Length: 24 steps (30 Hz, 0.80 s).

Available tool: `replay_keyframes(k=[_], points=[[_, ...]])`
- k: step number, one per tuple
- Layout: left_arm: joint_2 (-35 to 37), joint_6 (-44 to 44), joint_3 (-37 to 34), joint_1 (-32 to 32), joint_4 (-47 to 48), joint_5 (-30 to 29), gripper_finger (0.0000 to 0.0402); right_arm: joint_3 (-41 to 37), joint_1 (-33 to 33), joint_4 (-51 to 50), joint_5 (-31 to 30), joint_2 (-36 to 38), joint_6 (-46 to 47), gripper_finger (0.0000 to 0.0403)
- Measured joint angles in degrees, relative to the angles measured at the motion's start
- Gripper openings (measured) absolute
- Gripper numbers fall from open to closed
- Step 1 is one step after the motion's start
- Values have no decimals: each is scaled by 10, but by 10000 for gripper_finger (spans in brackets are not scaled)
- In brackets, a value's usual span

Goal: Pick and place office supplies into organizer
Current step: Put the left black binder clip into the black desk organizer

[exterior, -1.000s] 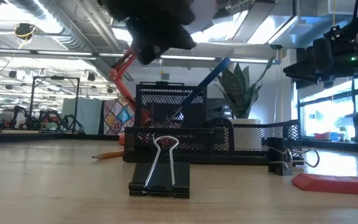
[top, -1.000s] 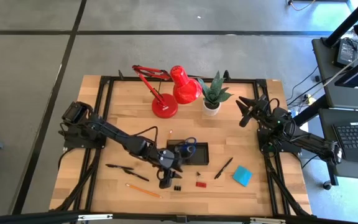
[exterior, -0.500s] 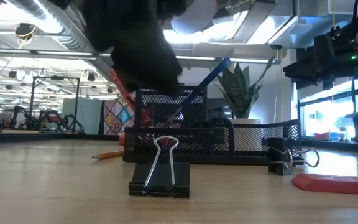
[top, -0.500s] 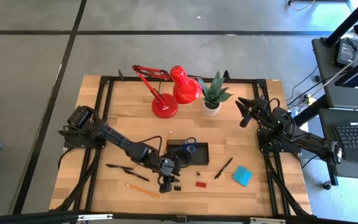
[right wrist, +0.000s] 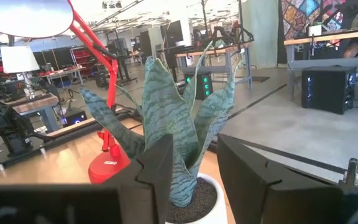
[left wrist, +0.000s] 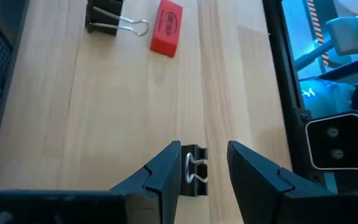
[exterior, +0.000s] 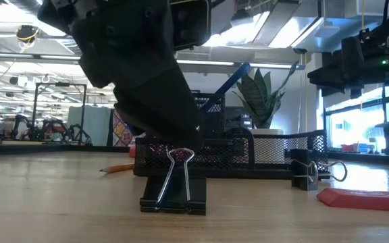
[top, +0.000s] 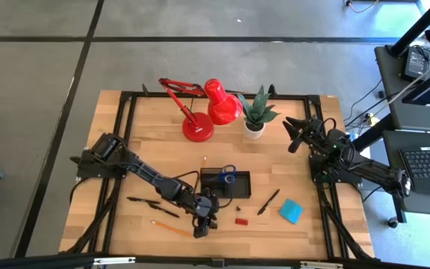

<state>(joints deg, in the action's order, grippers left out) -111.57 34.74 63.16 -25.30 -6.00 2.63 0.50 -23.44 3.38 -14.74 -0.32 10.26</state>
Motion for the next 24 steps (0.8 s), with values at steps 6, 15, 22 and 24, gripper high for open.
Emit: replay_keyframes(k=[6, 15, 22, 24], points=[[0, -4, 0, -1, 5, -17, 125, 0, 0, 0, 0, 0, 0, 128], [0, 0, 0, -1, 23, -16, 125, 0, 0, 0, 0, 0, -1, 128], [0, 0, 0, -1, 20, -16, 125, 0, 0, 0, 0, 0, -1, 128], [0, 0, 0, -1, 19, -16, 125, 0, 0, 0, 0, 0, -2, 128]])
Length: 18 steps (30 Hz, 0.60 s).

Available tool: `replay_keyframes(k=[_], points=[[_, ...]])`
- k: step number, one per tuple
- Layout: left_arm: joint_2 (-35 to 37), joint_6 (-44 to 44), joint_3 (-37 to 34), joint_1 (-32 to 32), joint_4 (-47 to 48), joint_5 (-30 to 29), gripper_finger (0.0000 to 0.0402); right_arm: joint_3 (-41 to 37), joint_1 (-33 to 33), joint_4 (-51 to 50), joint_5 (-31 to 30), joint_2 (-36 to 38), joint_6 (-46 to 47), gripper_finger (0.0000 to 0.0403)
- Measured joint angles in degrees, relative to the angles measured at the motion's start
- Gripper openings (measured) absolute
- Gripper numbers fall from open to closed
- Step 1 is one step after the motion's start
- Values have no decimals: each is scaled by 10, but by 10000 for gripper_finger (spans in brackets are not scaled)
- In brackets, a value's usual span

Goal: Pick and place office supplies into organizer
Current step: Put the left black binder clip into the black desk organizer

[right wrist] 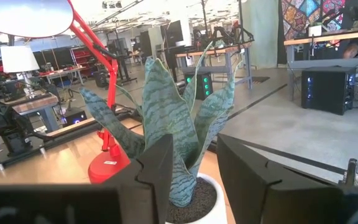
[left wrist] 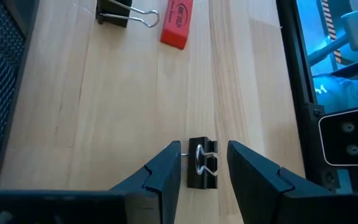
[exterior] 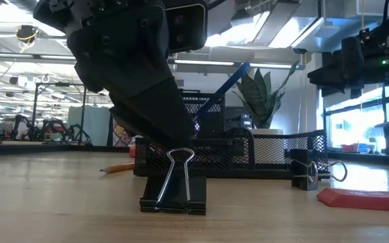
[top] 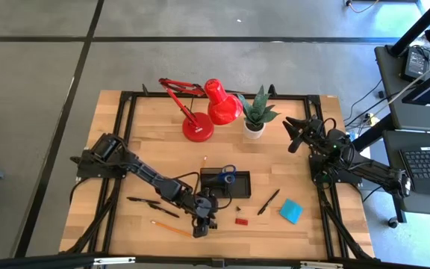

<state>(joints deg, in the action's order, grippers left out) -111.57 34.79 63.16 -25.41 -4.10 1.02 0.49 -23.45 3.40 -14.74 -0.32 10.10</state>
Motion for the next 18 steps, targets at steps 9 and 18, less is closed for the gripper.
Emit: replay_keyframes(k=[9, 18], points=[[-20, 0, 0, 0, -24, 21, 125, 0, 0, 0, 0, 0, 0, 128], [-21, 10, 0, 0, -24, 23, 121, 0, 0, 0, 0, 0, 1, 128]])
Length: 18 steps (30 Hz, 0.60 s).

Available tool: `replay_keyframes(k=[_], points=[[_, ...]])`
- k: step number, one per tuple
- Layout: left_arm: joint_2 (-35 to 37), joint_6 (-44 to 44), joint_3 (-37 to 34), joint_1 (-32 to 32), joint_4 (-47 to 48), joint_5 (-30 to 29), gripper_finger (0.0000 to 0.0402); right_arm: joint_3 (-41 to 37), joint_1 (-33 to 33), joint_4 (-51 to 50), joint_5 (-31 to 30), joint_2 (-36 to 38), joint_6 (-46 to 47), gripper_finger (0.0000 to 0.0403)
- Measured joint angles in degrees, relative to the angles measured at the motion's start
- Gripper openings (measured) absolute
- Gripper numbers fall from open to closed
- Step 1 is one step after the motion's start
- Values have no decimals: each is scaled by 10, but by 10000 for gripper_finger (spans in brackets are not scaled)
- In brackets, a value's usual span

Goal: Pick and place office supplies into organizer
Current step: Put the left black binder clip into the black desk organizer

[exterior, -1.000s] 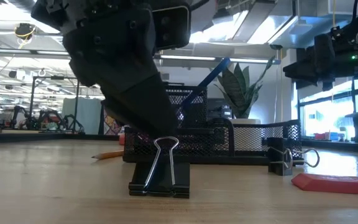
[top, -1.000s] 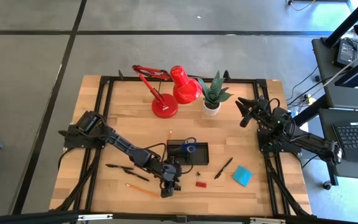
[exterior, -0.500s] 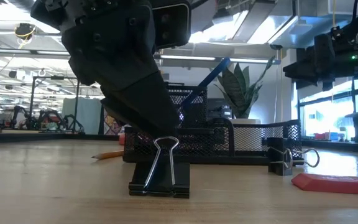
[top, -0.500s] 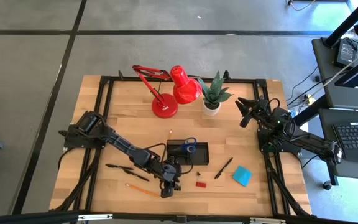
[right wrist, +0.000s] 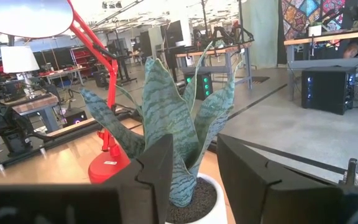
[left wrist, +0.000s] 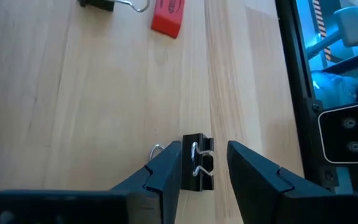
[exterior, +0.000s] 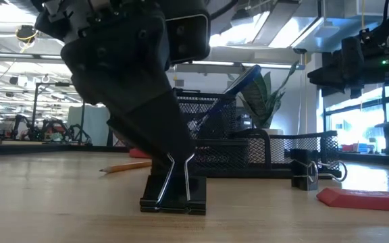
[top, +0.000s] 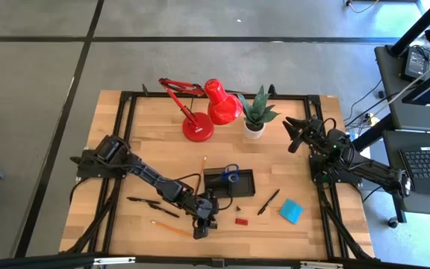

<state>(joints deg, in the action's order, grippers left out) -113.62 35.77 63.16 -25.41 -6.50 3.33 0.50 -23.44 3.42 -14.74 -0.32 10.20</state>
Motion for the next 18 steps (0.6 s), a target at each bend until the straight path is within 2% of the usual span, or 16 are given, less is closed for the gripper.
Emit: replay_keyframes(k=[15, 18], points=[[1, 1, 0, 0, 2, 4, 15, 0, 0, 0, 0, 0, -1, 128], [3, -1, 0, 0, 2, 3, 5, 0, 0, 0, 0, 0, -1, 128]])
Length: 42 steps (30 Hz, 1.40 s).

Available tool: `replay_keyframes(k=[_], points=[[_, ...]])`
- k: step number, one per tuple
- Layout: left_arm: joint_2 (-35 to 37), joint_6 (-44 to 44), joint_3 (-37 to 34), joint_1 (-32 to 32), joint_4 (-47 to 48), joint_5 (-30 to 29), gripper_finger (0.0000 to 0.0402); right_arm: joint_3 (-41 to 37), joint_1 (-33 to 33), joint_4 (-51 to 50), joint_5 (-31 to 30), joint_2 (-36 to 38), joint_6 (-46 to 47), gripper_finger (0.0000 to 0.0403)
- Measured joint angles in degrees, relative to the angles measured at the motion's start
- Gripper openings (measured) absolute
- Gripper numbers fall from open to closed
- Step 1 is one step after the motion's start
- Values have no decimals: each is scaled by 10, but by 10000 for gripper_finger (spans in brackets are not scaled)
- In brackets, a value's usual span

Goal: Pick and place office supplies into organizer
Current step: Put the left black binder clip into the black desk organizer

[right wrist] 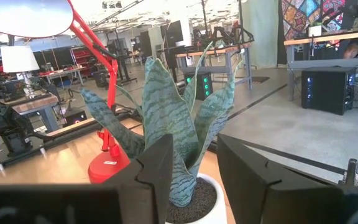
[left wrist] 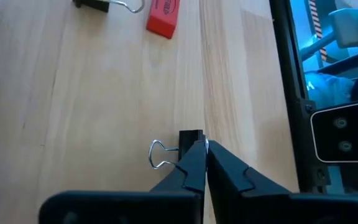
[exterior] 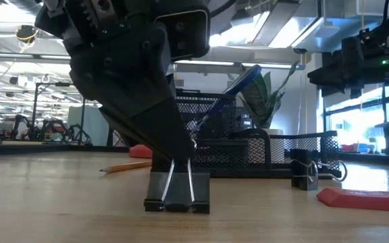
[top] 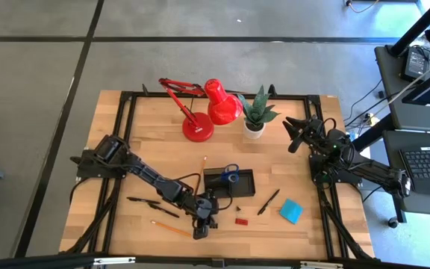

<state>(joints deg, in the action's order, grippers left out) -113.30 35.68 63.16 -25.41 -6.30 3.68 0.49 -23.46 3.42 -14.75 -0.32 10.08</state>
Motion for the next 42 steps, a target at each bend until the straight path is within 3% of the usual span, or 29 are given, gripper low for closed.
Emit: replay_keyframes(k=[12, 20, 27, 42], points=[[25, -48, 0, 0, 5, -9, 3, 0, 0, 0, 0, 0, 0, 128], [72, -126, 0, 0, 90, -116, 3, 0, 0, 0, 0, 0, -2, 128], [106, -164, 0, -12, 164, -286, 3, 0, 0, 0, 0, 0, -16, 128], [106, -203, 0, -7, 185, -377, 3, 0, 0, 0, 0, 0, -16, 128]])
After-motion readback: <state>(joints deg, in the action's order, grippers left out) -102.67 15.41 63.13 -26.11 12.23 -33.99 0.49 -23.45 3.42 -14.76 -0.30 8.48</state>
